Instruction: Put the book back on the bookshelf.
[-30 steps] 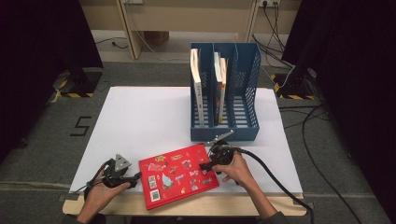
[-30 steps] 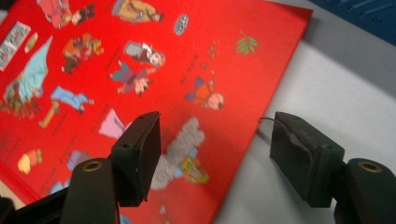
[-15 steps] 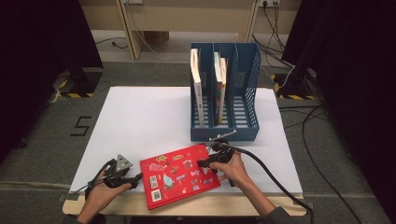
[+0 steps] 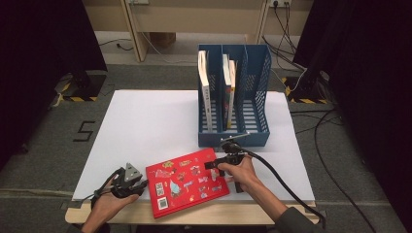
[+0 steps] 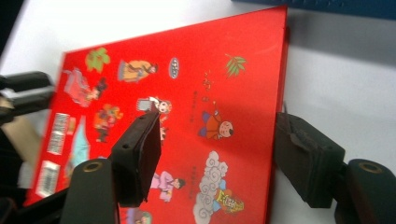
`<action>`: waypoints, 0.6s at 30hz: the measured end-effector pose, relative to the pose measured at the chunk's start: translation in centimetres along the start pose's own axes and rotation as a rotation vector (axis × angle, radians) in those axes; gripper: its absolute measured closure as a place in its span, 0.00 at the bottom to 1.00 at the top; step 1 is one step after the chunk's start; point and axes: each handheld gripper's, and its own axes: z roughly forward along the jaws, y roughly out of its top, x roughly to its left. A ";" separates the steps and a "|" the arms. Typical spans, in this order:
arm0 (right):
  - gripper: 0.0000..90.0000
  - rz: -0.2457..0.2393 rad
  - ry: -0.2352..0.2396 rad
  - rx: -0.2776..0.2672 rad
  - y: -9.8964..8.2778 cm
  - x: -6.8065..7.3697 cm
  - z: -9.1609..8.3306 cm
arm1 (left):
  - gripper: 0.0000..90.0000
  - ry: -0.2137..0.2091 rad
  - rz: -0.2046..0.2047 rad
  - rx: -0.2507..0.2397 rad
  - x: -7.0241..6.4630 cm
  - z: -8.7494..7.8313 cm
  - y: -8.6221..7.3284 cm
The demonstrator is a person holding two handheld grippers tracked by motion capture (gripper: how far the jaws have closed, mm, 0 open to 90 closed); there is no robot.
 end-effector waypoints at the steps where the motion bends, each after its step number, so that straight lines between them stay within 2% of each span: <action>1: 0.40 0.005 0.007 -0.008 0.1 0.0 -0.2 | 0.74 -0.001 -0.003 -0.002 0.0 0.0 0.0; 6: 0.40 0.016 0.029 -0.014 0.3 0.0 -0.6 | 0.75 -0.006 -0.008 -0.004 0.0 0.0 -0.1; 8: 0.40 0.010 0.030 -0.014 0.3 -0.1 -0.6 | 0.81 -0.016 -0.007 -0.006 -0.2 0.0 0.0; 12: 0.41 0.008 0.020 -0.005 0.4 -0.2 -0.2 | 0.86 -0.008 0.009 -0.004 -0.5 0.0 0.0; 14: 0.41 0.016 0.017 0.002 0.5 -0.2 -0.2 | 0.86 -0.009 0.009 -0.006 -0.4 0.0 0.0; 16: 0.46 -0.008 -0.002 0.018 0.5 -0.4 0.0 | 0.86 -0.010 0.010 -0.008 -0.4 0.0 0.0; 18: 0.46 -0.013 -0.012 0.040 0.5 -0.7 0.5 | 0.83 -0.004 0.011 -0.008 -0.3 0.0 0.0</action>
